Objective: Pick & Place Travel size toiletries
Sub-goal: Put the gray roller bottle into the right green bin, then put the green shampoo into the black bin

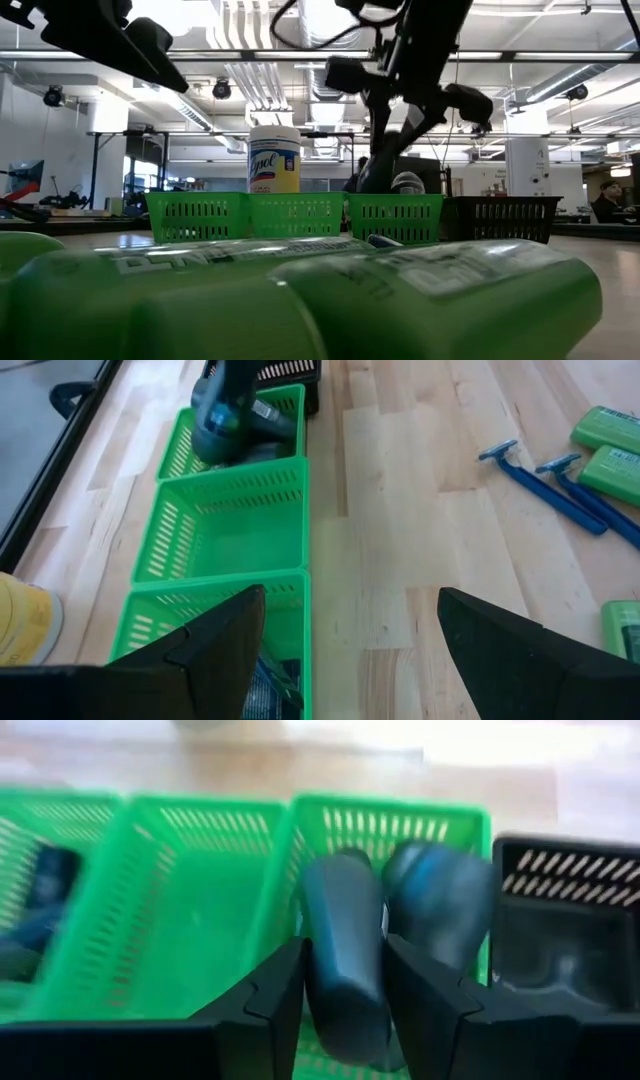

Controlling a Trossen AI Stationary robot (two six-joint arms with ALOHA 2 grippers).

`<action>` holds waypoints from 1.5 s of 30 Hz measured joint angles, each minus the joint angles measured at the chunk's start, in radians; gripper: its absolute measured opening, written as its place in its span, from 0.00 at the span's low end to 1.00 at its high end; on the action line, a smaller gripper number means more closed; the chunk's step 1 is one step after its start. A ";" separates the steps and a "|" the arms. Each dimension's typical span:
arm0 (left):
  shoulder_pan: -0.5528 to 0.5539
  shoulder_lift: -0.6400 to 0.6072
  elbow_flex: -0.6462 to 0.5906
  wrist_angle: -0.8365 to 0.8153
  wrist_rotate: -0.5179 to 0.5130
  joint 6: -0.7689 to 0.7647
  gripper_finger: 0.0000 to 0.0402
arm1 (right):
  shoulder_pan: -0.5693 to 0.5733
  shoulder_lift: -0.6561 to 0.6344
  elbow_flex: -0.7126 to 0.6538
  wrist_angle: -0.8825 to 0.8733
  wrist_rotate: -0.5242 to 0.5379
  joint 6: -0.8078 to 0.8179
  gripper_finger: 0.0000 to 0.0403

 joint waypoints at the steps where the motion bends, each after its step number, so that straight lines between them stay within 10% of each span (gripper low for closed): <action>1: 0.000 0.000 0.000 0.000 0.000 0.000 0.75 | 0.000 0.011 0.000 0.002 -0.017 0.000 0.33; 15: 0.000 0.000 -0.001 -0.036 0.003 -0.001 0.75 | 0.042 0.014 0.049 -0.058 -0.050 0.000 0.70; 21: -0.001 0.000 -0.007 -0.069 0.157 0.015 0.75 | 0.091 -0.002 0.150 -0.037 -0.194 -0.270 0.79; 26: -0.007 0.000 -0.045 -0.059 0.299 0.026 0.75 | 0.169 0.007 0.194 0.044 -0.373 -0.402 0.81; 35: -0.133 0.001 -0.121 0.025 0.381 -0.054 0.75 | 0.341 0.011 0.215 0.038 -0.380 -0.189 0.77; 45: -0.302 0.119 -0.213 0.366 0.334 -0.098 0.75 | 0.355 0.012 0.200 0.029 -0.376 -0.389 0.73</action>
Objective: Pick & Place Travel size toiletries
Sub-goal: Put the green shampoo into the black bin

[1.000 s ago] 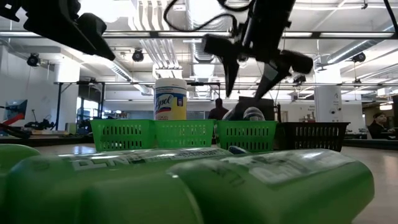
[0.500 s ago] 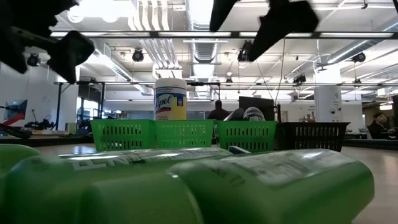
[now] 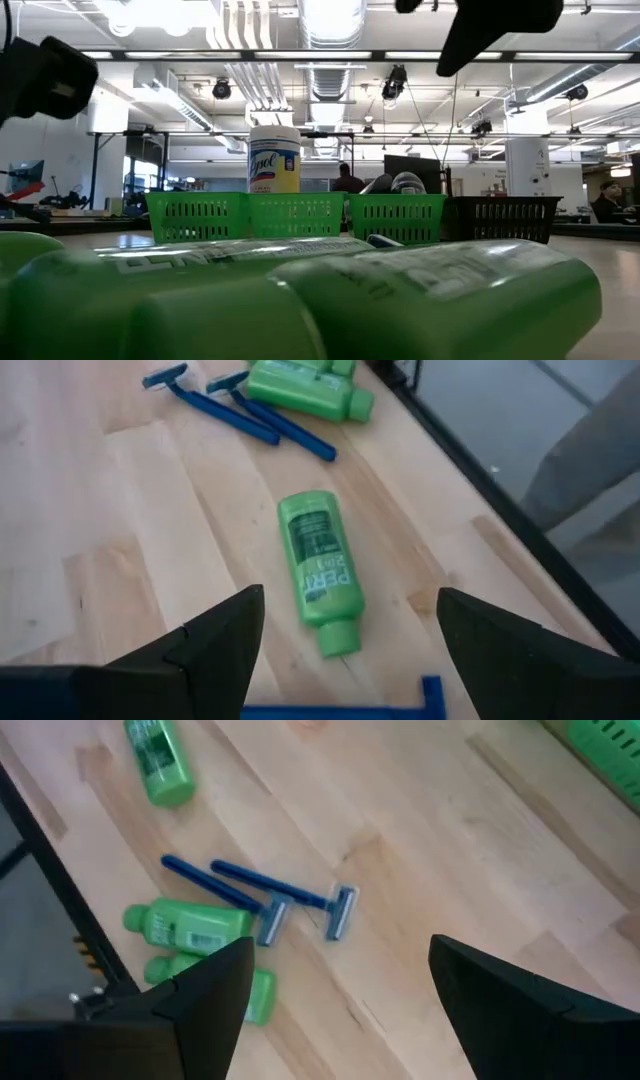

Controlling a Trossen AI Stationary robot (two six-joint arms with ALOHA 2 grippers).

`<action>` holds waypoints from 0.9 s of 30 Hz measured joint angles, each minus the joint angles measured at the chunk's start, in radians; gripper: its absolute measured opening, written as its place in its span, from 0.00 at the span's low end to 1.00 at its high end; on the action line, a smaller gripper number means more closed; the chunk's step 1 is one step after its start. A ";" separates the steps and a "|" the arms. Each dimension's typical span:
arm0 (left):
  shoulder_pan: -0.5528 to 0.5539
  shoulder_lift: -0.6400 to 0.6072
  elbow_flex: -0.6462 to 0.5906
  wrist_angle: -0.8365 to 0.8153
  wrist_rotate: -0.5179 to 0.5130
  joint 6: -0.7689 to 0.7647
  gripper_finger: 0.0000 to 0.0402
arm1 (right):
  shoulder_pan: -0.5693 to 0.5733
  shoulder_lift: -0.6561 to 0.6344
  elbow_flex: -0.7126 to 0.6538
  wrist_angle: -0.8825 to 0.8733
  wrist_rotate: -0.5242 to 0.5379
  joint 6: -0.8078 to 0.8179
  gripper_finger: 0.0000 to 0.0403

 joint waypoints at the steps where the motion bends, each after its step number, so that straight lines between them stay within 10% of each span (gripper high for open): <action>1: -0.004 0.025 0.001 0.015 -0.012 -0.005 0.75 | 0.000 0.000 0.000 -0.012 0.000 -0.011 0.73; 14: -0.005 0.397 0.157 0.070 -0.042 -0.084 0.75 | 0.002 0.000 -0.010 -0.070 -0.022 -0.144 0.82; 27: 0.000 0.484 0.167 0.034 -0.081 -0.186 0.73 | 0.018 -0.004 -0.024 -0.093 0.041 -0.153 0.78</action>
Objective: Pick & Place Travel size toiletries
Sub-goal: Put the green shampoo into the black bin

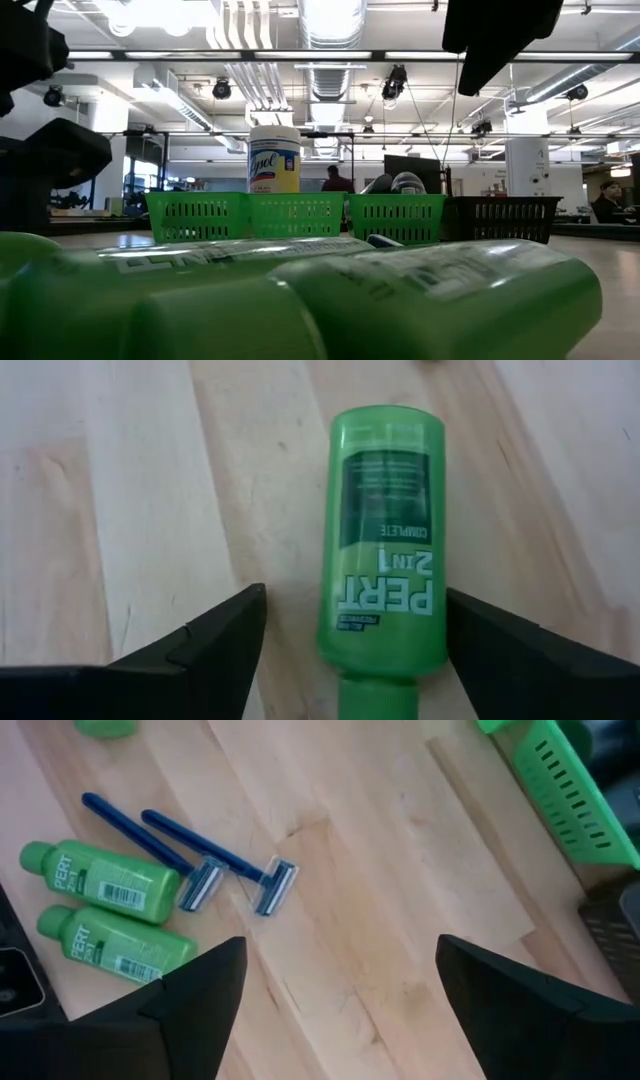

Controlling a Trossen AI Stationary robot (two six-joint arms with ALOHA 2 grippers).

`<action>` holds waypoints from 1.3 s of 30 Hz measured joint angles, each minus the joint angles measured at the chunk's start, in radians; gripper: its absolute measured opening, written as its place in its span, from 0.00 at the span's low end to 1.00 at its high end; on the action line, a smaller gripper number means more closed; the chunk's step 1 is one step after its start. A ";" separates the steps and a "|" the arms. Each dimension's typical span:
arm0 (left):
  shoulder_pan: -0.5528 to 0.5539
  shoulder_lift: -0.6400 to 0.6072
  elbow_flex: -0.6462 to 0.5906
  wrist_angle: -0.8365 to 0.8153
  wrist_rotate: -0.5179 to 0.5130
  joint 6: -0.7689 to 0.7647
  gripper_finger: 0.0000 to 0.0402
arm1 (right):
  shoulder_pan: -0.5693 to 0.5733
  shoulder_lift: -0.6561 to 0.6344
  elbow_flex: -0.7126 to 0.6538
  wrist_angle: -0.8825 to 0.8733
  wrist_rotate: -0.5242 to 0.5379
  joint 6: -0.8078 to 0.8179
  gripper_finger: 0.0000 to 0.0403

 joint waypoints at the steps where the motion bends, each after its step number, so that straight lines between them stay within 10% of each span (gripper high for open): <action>1: 0.001 0.000 0.000 -0.001 0.000 0.000 0.72 | 0.001 -0.001 0.000 -0.001 0.004 0.005 0.77; 12: 0.032 -0.026 0.000 -0.015 0.033 0.061 0.42 | 0.007 -0.073 -0.002 -0.088 0.142 0.172 0.66; 19: 0.103 -0.136 0.010 -0.020 -0.022 0.159 0.47 | 0.013 -0.179 -0.040 -0.263 0.169 0.409 0.63; 28: 0.272 -0.342 0.013 -0.020 -0.036 0.279 0.46 | 0.003 -0.333 -0.282 0.362 0.118 0.409 0.64; 39: 0.386 -0.523 0.031 -0.018 -0.038 0.344 0.45 | -0.037 -0.567 -0.471 0.542 0.383 0.573 0.58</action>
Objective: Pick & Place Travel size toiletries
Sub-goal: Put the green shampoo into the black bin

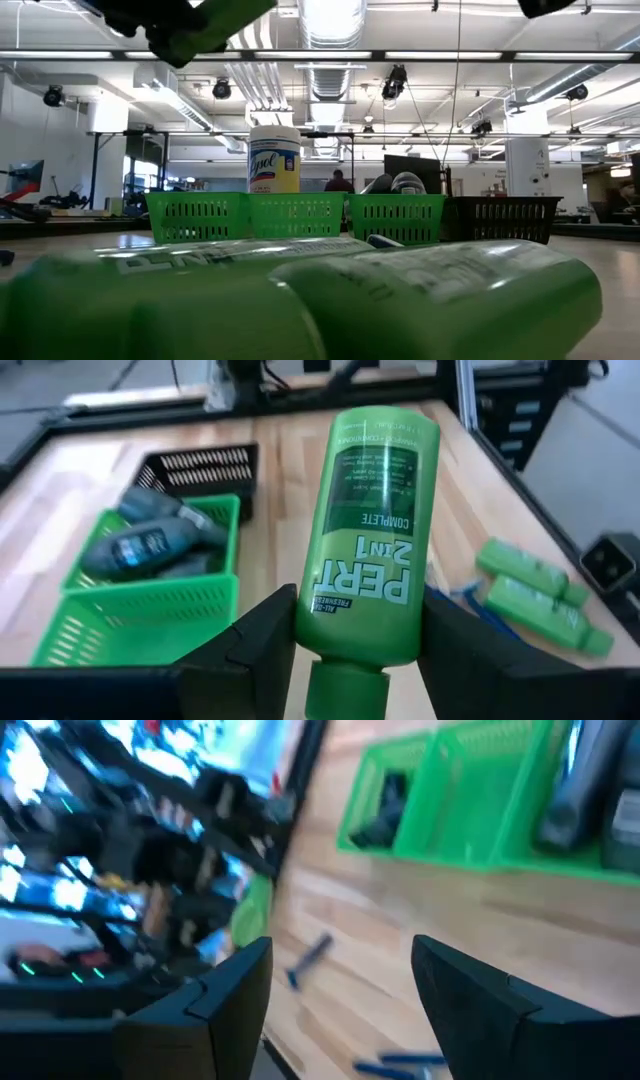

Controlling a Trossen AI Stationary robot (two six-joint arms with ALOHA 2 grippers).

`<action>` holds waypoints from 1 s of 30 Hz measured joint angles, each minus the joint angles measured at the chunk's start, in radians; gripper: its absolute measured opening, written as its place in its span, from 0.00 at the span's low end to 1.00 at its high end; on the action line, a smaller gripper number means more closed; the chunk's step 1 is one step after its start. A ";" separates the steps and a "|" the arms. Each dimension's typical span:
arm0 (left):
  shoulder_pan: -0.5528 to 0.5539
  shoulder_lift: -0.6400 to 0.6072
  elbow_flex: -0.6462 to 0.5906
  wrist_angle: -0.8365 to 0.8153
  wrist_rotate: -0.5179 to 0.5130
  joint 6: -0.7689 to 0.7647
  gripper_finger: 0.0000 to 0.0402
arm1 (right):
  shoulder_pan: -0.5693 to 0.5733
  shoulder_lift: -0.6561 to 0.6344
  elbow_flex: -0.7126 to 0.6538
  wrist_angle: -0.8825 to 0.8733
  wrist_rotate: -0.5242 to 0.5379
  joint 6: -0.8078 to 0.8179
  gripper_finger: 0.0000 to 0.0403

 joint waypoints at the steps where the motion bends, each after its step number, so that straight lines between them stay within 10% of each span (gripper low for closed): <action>1: 0.005 -0.009 0.001 -0.001 0.000 0.000 0.45 | -0.007 -0.015 -0.003 0.007 0.000 0.005 0.58; 15: 0.037 0.020 0.058 -0.011 -0.002 0.124 0.45 | -0.129 0.111 -0.121 0.575 -0.265 -0.133 0.79; 30: 0.036 0.133 0.126 -0.017 0.009 0.182 0.45 | -0.212 0.303 0.084 0.476 -0.474 -0.182 0.83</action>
